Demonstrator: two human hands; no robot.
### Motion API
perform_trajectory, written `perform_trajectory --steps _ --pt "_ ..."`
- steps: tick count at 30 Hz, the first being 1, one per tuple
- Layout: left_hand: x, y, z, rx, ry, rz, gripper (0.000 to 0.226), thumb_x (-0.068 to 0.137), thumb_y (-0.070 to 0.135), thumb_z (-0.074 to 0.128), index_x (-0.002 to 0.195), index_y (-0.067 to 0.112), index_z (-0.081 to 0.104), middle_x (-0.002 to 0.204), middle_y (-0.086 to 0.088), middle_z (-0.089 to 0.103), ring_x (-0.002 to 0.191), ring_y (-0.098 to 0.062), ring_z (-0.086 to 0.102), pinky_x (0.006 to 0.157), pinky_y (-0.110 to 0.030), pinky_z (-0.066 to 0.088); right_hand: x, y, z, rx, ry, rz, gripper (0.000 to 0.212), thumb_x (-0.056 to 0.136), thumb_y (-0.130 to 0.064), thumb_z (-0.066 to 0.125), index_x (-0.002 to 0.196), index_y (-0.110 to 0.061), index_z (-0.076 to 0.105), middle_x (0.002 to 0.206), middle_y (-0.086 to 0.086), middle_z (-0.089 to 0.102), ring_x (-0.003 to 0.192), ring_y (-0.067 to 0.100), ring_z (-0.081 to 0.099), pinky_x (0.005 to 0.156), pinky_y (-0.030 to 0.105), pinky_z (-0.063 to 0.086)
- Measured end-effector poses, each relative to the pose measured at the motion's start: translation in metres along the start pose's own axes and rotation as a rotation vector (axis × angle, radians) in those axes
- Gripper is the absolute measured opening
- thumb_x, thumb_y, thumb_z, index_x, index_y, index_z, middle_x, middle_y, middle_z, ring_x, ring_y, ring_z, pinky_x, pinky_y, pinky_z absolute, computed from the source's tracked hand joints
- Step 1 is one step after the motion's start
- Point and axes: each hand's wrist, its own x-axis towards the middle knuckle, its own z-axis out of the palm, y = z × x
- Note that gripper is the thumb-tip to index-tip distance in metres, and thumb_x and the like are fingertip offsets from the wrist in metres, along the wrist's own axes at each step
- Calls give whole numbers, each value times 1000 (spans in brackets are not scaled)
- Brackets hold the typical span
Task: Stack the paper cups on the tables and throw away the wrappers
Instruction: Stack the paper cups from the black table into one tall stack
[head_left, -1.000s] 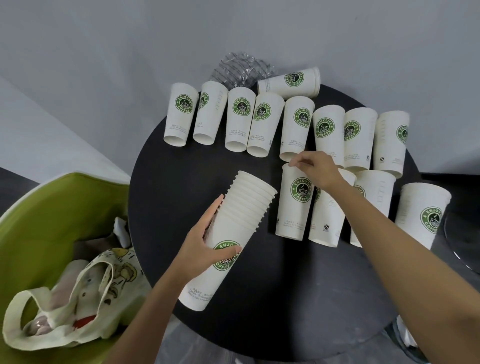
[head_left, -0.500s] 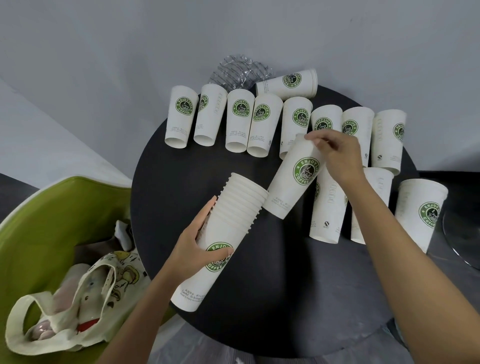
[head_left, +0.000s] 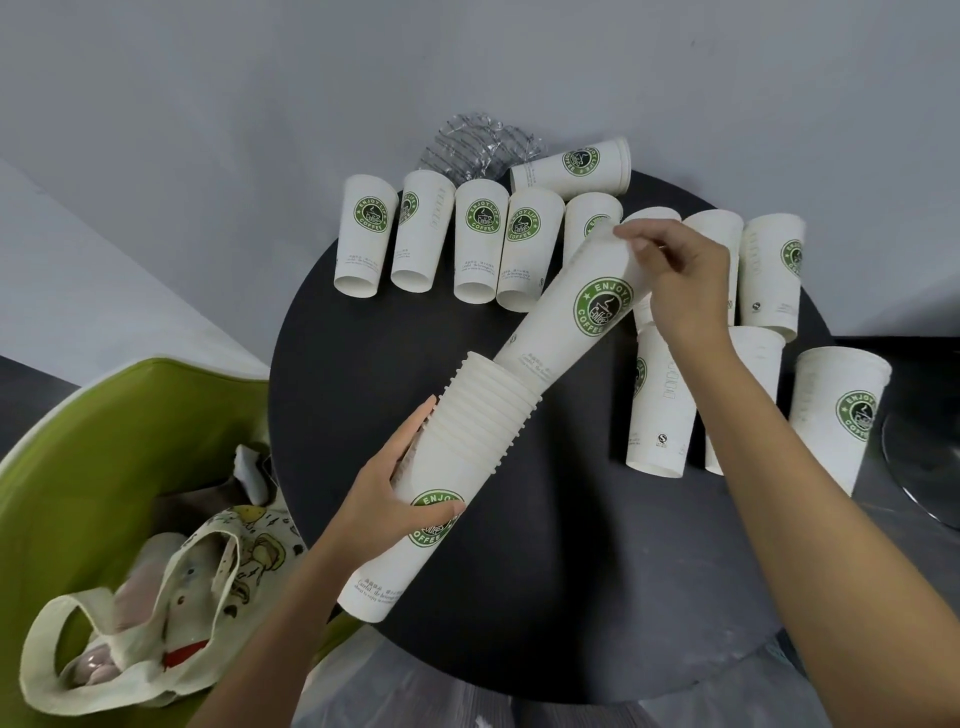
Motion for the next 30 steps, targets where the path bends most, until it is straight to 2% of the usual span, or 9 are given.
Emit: perform_trajectory --steps 6,10,13,18,21,23,25,28,30 --pt "-2 4 3 -42 -32 1 107 70 15 87 147 51 23 147 25 41 128 -9 52 103 -38 50 -17 -6 21 62 -52 49 26 89 -3 54 89 -24 70 89 -8 67 84 11 54 78 16 41" --pt "-2 7 5 -65 -40 9 106 69 16 87 145 55 24 146 25 42 127 -7 53 101 -37 51 -32 -7 31 78 -114 86 25 90 -4 54 90 -23 70 88 -5 68 81 11 51 73 14 40" --pt "-2 9 6 -89 -41 15 104 69 14 86 143 57 26 146 24 44 128 -8 52 102 -36 50 -41 -6 35 68 -145 104 26 91 -6 54 89 -25 71 93 2 71 83 15 54 75 16 41" --pt "0 12 7 -105 -40 14 103 71 9 85 138 61 27 143 24 47 126 -9 54 99 -33 52 -56 -9 42 99 -204 150 26 92 -4 53 88 -22 71 95 -3 70 88 15 56 78 14 42" --pt "1 14 7 -117 -30 13 102 71 8 85 137 61 28 140 26 49 125 -7 55 98 -31 52 -65 -9 47 87 -235 167 26 93 -6 52 87 -24 70 92 -4 68 80 15 54 74 12 41" --pt "2 16 6 -119 -29 8 102 72 8 85 137 61 27 139 26 49 124 -6 56 98 -33 52 -71 -9 49 102 -268 177 24 93 -6 52 89 -20 70 79 0 62 64 3 46 64 7 38" --pt "3 18 6 -122 -28 4 102 72 7 84 137 61 28 139 26 49 123 -5 56 99 -34 52 -76 -10 52 121 -299 191 22 94 -8 52 90 -19 70 73 8 56 58 1 40 58 7 36" --pt "6 19 5 -128 -27 1 102 72 7 84 136 63 29 139 24 50 122 -6 57 100 -36 52 -82 -10 57 96 -321 167 18 93 -11 55 90 -22 69 83 -17 66 73 -2 53 71 8 39" --pt "7 20 4 -118 -27 7 101 71 9 85 135 63 29 139 25 50 123 -5 56 100 -36 52 -85 -11 59 82 -335 164 17 92 -10 55 94 -20 69 95 -17 68 92 -1 60 84 10 41"
